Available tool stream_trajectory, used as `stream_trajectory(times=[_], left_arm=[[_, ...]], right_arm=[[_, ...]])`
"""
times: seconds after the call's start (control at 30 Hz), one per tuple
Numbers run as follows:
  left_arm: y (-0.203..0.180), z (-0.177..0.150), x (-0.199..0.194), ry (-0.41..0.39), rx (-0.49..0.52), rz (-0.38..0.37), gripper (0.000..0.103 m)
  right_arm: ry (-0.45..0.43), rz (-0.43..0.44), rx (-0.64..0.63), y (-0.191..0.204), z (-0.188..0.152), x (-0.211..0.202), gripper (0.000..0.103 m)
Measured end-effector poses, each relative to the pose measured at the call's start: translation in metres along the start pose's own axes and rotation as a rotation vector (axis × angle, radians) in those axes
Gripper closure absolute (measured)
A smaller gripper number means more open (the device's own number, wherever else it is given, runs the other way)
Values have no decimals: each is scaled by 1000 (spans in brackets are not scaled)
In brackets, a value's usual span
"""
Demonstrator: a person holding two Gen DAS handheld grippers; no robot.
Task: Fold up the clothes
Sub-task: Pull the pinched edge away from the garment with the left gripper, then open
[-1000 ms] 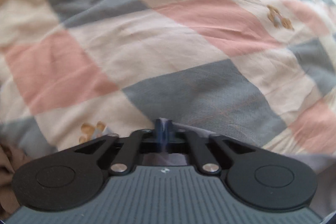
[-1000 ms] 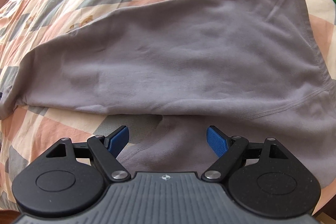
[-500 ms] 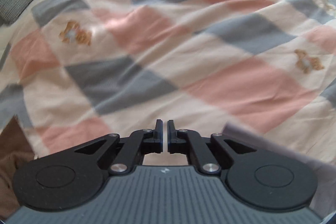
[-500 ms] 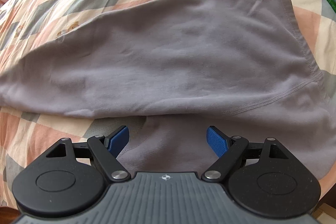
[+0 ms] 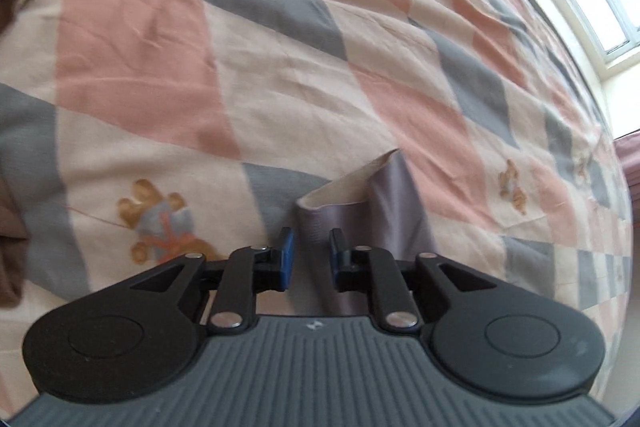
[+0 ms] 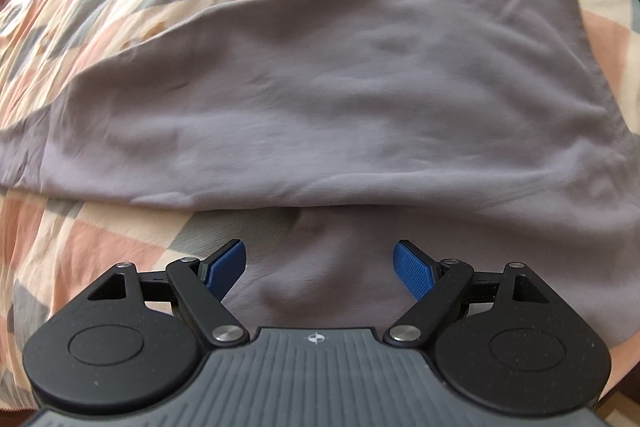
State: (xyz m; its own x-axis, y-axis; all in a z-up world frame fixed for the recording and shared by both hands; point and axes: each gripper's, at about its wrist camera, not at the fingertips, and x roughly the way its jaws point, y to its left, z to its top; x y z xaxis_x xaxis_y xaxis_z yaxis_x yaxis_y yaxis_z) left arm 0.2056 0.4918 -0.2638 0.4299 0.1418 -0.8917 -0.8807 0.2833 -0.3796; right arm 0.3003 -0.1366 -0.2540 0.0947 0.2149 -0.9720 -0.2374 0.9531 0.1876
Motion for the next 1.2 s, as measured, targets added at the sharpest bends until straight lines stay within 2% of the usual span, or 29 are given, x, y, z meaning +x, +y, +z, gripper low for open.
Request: stream_trajectory(times=[0.17,0.3,0.5,0.57,0.6,0.63,0.67,0.87,1.03,1.07,1.13,1.2], left_arm=[[-2,6,-5,-5,-22,-21,81],[3,21,-5,30,-102,-11,80],[-6,34,17,128,-136,64,75],[-7,36,29,164,-140,104,76],[-8,37,34,181,-141,124,79],[-8,37,35,185,-130,126,87],[-8,36,32,181,-112,118,102],[3,33,-6,98,37,66,102],[33,34,3,33,160,299,103],[39,35,2,28,162,310,103],[42,33,-11,10,154,222,102],[28,30,-25,-6,237,141,102]], right_arm=[[-9,-15,26,-4,-4,-5,20],[-10,-21,41,-6,-9,-7,20],[2,-18,40,-4,-15,-5,20],[0,-19,35,-3,-15,-5,20],[-1,-20,34,-3,-15,-5,20],[-1,-22,32,-3,-14,-5,20],[-2,-24,31,-3,-14,-5,20],[-7,-30,44,-6,-13,-5,20],[1,-21,37,-2,-11,1,20],[5,-18,29,0,-11,2,20],[7,-11,14,4,-11,2,20],[9,-10,9,5,-11,2,20]])
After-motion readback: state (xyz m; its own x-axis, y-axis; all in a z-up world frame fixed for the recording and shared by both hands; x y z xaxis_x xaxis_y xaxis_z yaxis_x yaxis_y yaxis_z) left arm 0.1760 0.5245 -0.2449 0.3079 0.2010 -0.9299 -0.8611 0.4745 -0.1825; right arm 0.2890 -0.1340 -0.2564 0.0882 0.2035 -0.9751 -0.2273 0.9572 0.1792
